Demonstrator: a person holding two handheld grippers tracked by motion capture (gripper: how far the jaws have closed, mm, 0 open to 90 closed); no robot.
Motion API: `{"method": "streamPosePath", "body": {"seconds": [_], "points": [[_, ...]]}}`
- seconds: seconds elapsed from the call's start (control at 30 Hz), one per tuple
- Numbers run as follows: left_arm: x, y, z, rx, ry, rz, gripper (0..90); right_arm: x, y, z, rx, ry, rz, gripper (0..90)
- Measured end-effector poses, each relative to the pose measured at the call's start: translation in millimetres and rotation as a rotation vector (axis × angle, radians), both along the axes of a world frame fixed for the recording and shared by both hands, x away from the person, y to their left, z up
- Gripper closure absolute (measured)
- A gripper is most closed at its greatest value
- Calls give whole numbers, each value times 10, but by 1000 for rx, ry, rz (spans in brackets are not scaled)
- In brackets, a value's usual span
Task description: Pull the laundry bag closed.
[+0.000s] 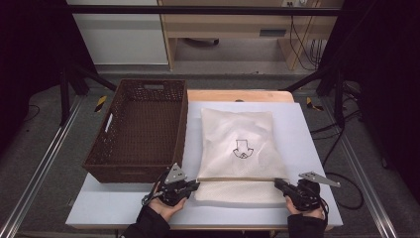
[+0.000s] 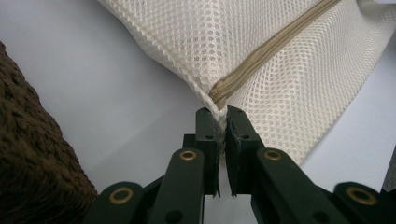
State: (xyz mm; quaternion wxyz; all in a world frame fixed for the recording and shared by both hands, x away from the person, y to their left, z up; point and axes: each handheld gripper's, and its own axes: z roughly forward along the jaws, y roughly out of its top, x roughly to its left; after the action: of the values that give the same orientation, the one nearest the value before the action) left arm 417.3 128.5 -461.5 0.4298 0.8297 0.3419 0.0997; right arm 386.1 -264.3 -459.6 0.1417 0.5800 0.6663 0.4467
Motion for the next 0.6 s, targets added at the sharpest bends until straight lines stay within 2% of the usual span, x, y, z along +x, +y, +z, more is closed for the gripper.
{"method": "streamPosePath", "body": {"seconds": [0.1, 0.2, 0.27, 0.43, 0.6], "points": [[0, -1, -2, 2, -1, 0, 841, -8, -64, -9, 8, 8, -22, 873], [4, 2, -7, -1, 3, -1, 841, -10, -133, -19, -19, 8, -47, 872], [1, -5, -10, 0, 0, -4, 841, -10, -165, -27, -4, 10, -48, 872], [3, 1, -11, -4, -5, -12, 835, 5, -159, -47, -22, 15, -47, 869], [-6, 6, 6, -13, -20, -22, 773, 7, -165, -48, -19, 6, -52, 843]]}}
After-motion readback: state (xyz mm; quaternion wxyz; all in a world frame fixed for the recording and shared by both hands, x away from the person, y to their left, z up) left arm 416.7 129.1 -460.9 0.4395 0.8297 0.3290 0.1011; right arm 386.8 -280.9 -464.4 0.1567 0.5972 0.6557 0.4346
